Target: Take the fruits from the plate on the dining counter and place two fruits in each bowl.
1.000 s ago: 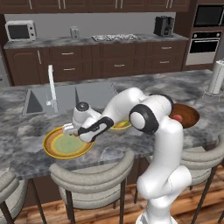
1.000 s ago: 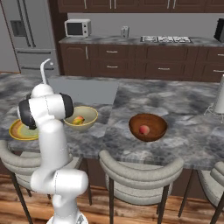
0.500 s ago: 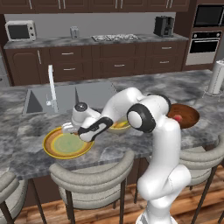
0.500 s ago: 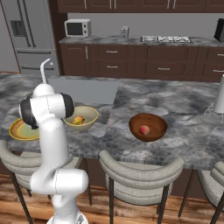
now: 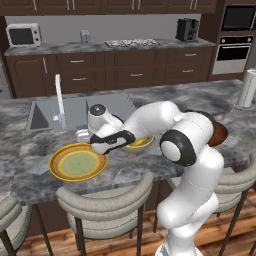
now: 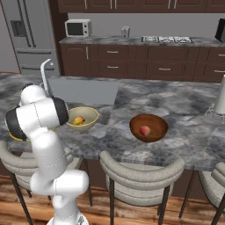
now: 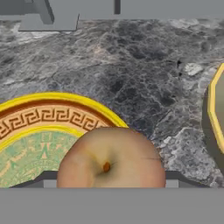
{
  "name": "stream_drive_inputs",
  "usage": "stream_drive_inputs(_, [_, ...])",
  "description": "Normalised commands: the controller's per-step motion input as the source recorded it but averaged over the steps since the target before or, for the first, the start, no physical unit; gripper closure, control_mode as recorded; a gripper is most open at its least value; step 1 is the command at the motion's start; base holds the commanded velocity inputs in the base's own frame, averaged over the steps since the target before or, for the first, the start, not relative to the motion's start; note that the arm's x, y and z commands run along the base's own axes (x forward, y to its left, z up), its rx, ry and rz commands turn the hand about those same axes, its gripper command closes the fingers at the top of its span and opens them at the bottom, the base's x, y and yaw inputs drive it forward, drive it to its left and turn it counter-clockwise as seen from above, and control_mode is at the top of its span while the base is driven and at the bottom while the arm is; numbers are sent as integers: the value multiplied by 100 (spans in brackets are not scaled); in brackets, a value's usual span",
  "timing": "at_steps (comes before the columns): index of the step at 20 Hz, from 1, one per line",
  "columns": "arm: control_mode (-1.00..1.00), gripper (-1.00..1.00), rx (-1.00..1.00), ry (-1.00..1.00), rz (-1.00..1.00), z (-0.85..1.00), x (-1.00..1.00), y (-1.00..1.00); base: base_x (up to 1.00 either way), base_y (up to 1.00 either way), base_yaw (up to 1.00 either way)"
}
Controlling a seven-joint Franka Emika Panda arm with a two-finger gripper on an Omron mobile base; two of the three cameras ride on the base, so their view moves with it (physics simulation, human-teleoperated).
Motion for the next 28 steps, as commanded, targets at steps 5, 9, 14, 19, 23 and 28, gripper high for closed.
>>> stream_drive_inputs(5, [-100, 100, 0, 0, -16, 61, -21, -92, 0, 0, 0])
stream_drive_inputs(9, [-100, 100, 0, 2, -19, 72, -32, -100, 0, 0, 0])
stream_drive_inputs(14, [-100, 100, 0, 8, -19, 74, -35, -100, 0, 0, 0])
stream_drive_inputs(19, [-100, 100, -1, 8, -25, 28, -22, -100, 0, 0, 0])
stream_drive_inputs(23, [-100, 100, -1, 9, -23, 3, -14, -100, 0, 0, 0])
stream_drive_inputs(28, [-100, 100, -2, 6, -12, 2, -3, -100, 0, 0, 0])
